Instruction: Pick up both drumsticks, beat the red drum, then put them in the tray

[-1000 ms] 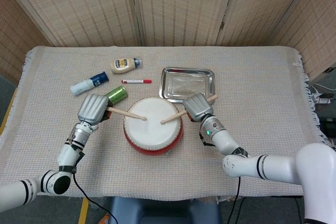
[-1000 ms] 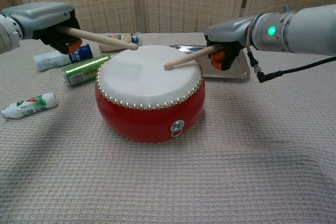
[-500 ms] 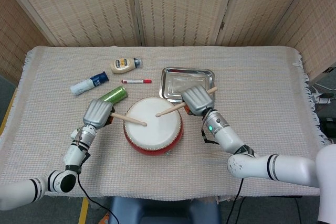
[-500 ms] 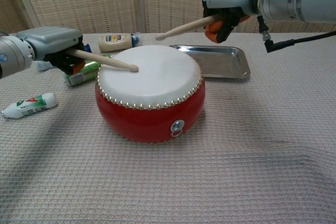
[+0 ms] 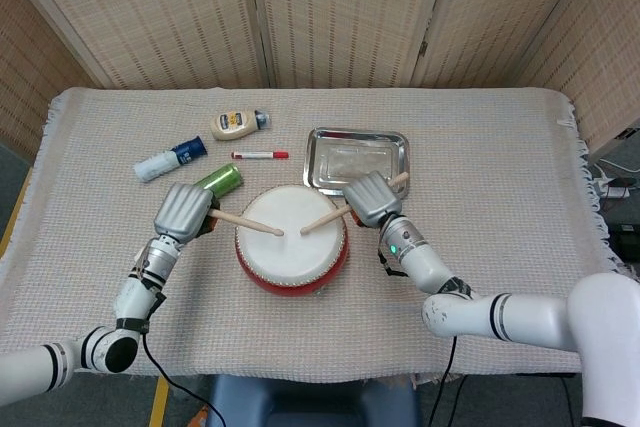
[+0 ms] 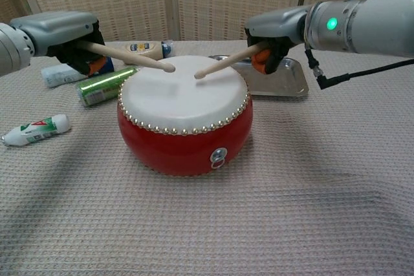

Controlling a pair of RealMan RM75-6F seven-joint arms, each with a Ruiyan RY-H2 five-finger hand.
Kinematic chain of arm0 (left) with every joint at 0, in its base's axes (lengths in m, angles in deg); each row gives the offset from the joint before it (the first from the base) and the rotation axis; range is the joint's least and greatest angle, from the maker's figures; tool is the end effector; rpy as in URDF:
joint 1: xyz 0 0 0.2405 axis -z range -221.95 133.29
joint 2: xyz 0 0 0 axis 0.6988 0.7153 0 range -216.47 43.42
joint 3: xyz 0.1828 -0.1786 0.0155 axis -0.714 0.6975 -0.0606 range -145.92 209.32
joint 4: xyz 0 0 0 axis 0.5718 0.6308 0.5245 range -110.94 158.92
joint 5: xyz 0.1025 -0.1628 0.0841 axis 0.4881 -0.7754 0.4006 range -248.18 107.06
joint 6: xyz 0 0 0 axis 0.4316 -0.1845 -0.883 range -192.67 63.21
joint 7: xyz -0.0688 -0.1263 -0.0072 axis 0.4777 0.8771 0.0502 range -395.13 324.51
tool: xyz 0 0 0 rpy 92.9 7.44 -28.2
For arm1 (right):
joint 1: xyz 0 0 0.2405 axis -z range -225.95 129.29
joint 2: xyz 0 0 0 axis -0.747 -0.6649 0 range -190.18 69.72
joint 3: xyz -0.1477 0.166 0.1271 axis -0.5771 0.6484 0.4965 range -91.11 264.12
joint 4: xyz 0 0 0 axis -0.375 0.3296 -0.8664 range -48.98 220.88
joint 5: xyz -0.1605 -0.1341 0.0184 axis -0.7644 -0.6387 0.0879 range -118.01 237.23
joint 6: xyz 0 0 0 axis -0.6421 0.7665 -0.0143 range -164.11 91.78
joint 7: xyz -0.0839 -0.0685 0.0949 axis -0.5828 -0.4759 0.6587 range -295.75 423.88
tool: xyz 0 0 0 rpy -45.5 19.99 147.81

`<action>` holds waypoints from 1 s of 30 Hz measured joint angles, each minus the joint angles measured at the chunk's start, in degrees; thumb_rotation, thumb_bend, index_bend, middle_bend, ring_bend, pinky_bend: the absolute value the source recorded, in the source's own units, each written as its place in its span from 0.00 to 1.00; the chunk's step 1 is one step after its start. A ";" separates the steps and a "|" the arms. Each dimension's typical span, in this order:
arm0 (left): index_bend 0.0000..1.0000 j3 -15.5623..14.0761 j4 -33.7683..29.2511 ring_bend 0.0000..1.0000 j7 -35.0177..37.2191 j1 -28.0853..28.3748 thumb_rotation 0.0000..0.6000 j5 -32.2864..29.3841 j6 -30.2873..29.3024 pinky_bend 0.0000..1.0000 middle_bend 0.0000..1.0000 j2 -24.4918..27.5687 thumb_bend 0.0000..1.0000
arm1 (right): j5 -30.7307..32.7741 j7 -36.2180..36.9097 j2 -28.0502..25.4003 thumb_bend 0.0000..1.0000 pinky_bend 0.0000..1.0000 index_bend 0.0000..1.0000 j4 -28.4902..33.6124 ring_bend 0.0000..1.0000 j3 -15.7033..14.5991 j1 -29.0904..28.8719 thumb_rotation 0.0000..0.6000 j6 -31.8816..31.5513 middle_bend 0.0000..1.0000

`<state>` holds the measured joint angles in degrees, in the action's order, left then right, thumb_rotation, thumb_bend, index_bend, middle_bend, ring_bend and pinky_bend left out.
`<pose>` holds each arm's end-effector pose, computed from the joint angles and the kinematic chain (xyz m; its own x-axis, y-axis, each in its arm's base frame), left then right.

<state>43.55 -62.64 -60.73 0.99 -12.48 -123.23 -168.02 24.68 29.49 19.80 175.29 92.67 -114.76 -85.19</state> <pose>-0.1476 0.3764 0.0398 0.5276 0.1173 0.8413 0.8239 -0.3117 -0.4733 -0.0711 -0.3993 0.0104 0.6495 -0.2694 0.7111 -0.7412 -0.4329 0.5130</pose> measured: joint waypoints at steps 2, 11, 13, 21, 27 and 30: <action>0.97 -0.81 1.73 1.00 -0.87 0.32 1.00 -0.55 0.88 1.00 1.00 -1.65 0.69 | -2.16 1.90 -2.07 1.00 1.00 1.00 2.51 1.00 1.06 0.71 1.00 -0.88 1.00; 0.97 -0.66 2.65 1.00 -1.71 0.48 1.00 -1.09 -0.24 1.00 1.00 -2.50 0.69 | -2.13 1.32 -2.02 1.00 1.00 1.00 1.62 1.00 0.34 1.49 1.00 -0.20 1.00; 0.97 -0.03 0.98 1.00 -0.83 0.12 1.00 -0.40 -1.29 1.00 1.00 -1.18 0.69 | -1.63 0.43 -0.62 1.00 1.00 1.00 -0.13 1.00 -0.42 1.30 1.00 0.22 1.00; 0.97 0.56 -2.13 1.00 0.84 -0.73 1.00 0.98 -2.12 1.00 1.00 1.37 0.69 | -1.50 0.10 2.50 1.00 1.00 1.00 -3.21 1.00 -0.85 1.38 1.00 0.49 1.00; 0.97 -1.35 3.39 1.00 -1.75 0.33 1.00 -1.12 0.99 1.00 1.00 -3.23 0.69 | -4.43 4.15 -2.94 1.00 1.00 1.00 2.99 1.00 2.08 2.75 1.00 -0.68 1.00; 0.97 -1.82 5.74 1.00 -3.37 0.72 1.00 -2.57 1.59 1.00 1.00 -5.21 0.69 | -4.95 5.09 -4.48 1.00 1.00 1.00 4.05 1.00 2.70 3.19 1.00 -0.48 1.00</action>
<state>41.74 -56.90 -64.10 1.70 -15.05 -121.64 -173.22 19.73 34.58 15.32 179.34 95.37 -111.57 -85.68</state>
